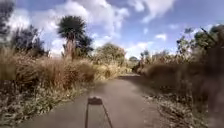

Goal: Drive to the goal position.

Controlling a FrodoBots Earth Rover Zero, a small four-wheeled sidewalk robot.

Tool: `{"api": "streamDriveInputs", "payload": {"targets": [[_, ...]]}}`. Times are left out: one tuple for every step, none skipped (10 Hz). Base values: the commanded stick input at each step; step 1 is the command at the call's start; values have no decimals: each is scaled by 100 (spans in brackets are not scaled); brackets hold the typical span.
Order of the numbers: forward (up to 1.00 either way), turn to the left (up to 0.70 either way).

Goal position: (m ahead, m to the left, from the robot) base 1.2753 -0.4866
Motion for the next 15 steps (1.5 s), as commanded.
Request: {"api": "streamDriveInputs", "payload": {"targets": [[70, 0], [70, 0], [70, 0], [70, 0], [70, 0], [70, -22], [70, -35], [70, -35], [70, -35], [70, -35], [70, -35], [70, -35], [70, -35], [70, -35], [70, -35]]}}
